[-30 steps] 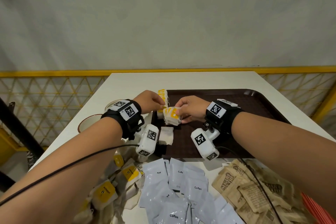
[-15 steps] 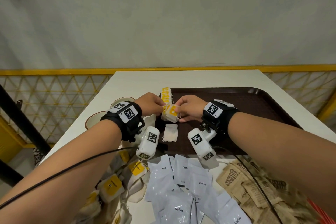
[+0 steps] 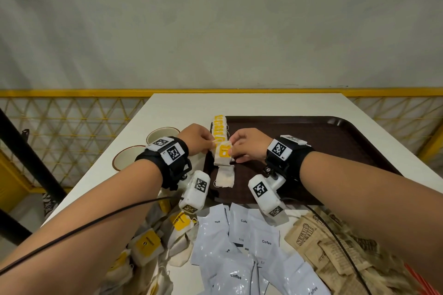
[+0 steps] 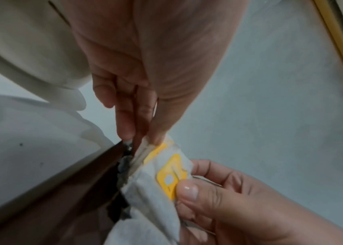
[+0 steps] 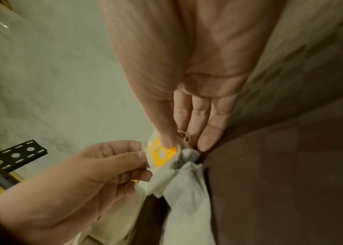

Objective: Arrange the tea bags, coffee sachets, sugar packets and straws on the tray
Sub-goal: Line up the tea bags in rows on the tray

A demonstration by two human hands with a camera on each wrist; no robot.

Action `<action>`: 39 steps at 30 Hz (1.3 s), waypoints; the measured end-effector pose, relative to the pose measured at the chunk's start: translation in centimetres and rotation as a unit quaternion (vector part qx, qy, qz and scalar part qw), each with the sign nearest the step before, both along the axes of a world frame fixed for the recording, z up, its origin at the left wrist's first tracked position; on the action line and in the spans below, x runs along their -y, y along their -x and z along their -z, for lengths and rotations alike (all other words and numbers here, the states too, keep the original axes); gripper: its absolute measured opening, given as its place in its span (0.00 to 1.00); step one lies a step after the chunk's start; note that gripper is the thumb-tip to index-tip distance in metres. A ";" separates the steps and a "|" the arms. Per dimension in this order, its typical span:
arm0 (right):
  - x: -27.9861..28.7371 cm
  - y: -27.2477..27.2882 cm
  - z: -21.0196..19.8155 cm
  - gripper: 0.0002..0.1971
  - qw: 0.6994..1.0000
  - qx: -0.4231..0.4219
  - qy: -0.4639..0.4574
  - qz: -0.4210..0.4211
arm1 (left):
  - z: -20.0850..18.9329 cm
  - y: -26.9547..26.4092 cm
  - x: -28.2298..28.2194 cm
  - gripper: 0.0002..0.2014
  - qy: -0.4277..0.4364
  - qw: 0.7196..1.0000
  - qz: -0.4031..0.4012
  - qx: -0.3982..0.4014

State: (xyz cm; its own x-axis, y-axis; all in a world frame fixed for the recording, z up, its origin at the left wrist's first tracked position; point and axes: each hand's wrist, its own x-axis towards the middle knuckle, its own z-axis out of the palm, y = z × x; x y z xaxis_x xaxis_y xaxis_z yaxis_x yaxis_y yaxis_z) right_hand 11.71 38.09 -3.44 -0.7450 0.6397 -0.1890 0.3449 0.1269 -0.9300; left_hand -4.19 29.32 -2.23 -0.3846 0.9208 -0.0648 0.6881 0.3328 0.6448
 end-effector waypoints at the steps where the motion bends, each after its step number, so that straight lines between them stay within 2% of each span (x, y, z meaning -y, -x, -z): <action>1: 0.1 0.0 0.0 0.09 1.000 0.004 -0.004 -0.004 | 0.0 0.0 -0.1 0.03 -0.002 1.000 -0.002 -0.008; 6: 0.1 -0.3 0.0 0.08 1.000 0.020 -0.023 -0.003 | -1.0 -0.4 -0.9 0.03 0.029 0.998 0.015 -0.046; 12: 0.6 0.0 -0.5 0.05 0.999 0.040 -0.004 0.006 | -1.8 -0.7 -1.0 0.02 0.056 0.995 0.037 -0.077; 15: 0.7 -0.1 -0.6 0.12 0.997 0.065 -0.029 -0.001 | -1.6 -0.9 -1.0 0.03 0.058 0.993 0.026 -0.101; 18: 0.4 -0.4 -0.3 0.19 0.996 0.077 -0.036 -0.010 | -1.2 -0.6 -0.8 0.06 0.023 0.995 -0.001 -0.099; 21: 0.4 -1.1 -0.4 0.18 0.992 0.099 -0.066 -0.037 | -1.2 -0.6 0.0 0.07 -0.021 0.993 -0.026 -0.117; 23: 0.6 -1.7 -0.8 0.13 0.986 0.107 -0.102 -0.077 | -1.4 -0.8 0.7 0.05 -0.009 0.995 -0.001 -0.103; 27: 1.5 -2.1 -1.5 0.09 0.968 0.121 -0.153 -0.155 | -2.4 -1.4 2.1 0.04 0.094 0.988 0.098 -0.070; 30: 2.2 -1.4 -1.2 0.11 0.951 0.155 -0.215 -0.157 | -3.0 -2.0 2.6 0.06 0.120 0.980 0.136 -0.076; 33: 2.7 -0.9 -1.2 0.09 0.929 0.197 -0.271 -0.156 | -3.1 -2.5 3.1 0.07 0.129 0.979 0.141 -0.071; 35: 2.7 -1.0 -1.3 0.06 0.931 0.202 -0.261 -0.154 | -3.0 -2.6 3.6 0.08 0.129 0.978 0.143 -0.082; 39: 2.7 -2.2 -1.7 0.06 0.963 0.164 -0.165 -0.136 | -3.0 -2.5 4.6 0.09 0.136 0.973 0.154 -0.102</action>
